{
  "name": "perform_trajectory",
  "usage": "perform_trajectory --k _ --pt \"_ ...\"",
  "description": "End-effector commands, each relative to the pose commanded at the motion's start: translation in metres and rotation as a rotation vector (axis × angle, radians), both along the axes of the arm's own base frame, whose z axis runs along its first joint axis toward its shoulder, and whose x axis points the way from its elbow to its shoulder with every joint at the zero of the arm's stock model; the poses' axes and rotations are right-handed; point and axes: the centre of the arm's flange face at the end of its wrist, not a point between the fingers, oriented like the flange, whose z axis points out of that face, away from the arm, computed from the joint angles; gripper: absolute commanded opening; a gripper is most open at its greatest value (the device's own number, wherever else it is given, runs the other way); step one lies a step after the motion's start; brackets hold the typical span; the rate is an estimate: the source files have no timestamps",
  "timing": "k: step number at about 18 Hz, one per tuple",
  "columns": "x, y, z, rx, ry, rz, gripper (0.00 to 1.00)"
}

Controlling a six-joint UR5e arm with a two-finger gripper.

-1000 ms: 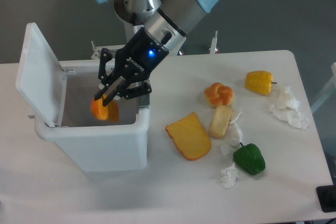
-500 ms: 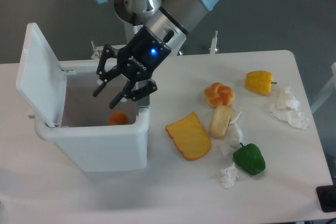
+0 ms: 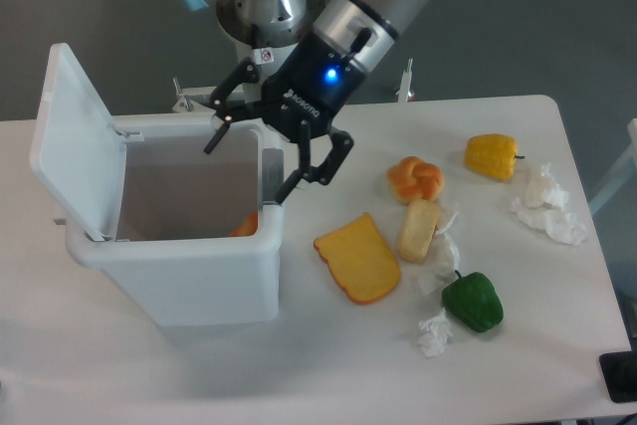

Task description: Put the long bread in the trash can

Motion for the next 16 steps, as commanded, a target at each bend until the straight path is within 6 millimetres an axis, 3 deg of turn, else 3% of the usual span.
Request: perform_trajectory --k 9,16 --pt "-0.014 -0.014 0.035 -0.114 0.218 0.058 1.0" --pt "-0.013 -0.028 0.046 -0.235 0.407 0.055 1.0"
